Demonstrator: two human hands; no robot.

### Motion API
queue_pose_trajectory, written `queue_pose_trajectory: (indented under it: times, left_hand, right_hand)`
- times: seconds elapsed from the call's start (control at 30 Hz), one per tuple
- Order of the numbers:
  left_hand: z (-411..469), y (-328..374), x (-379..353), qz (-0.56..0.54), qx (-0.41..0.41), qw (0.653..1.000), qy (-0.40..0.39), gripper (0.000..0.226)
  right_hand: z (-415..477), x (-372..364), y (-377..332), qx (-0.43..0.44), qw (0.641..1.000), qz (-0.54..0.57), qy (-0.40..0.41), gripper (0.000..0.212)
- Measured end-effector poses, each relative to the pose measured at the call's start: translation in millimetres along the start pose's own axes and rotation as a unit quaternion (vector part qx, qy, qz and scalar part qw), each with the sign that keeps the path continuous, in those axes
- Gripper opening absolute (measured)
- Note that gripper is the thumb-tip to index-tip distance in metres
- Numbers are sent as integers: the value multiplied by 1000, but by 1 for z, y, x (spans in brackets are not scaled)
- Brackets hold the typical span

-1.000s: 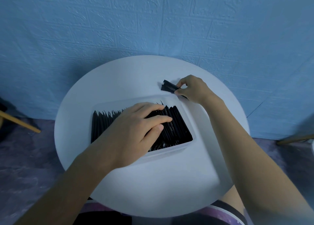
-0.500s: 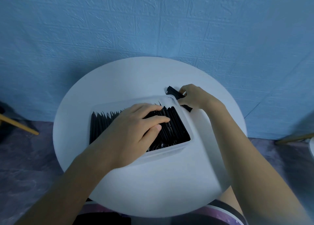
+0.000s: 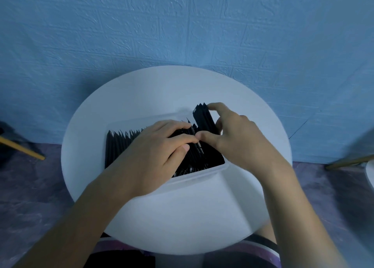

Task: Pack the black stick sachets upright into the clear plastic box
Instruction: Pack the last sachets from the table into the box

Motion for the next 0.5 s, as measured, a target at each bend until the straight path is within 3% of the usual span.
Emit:
queue_pose_trajectory:
  times: [0.07,0.2,0.5]
  left_hand:
    - [0,0,0,0,1,1000,0,42]
    - [0,0,1,5,4,1000,4,42]
    - [0,1,1,-4,1,1000,3,44]
  right_hand:
    - [-6,4,-3,7,998,-55,33,65]
    - [-15,1,-3,10,997,-73,22,69]
    - [-19,1,7,26,999,-20,38,32]
Point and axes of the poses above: each hand's wrist, its own z-axis towards the middle knuckle, its own x-axis out of the back of the hand, y = z × x, the point moved 10 cm from there along z, towards the middle knuckle, and after that the axes turned 1 degree about z, right-handed, at the moved point
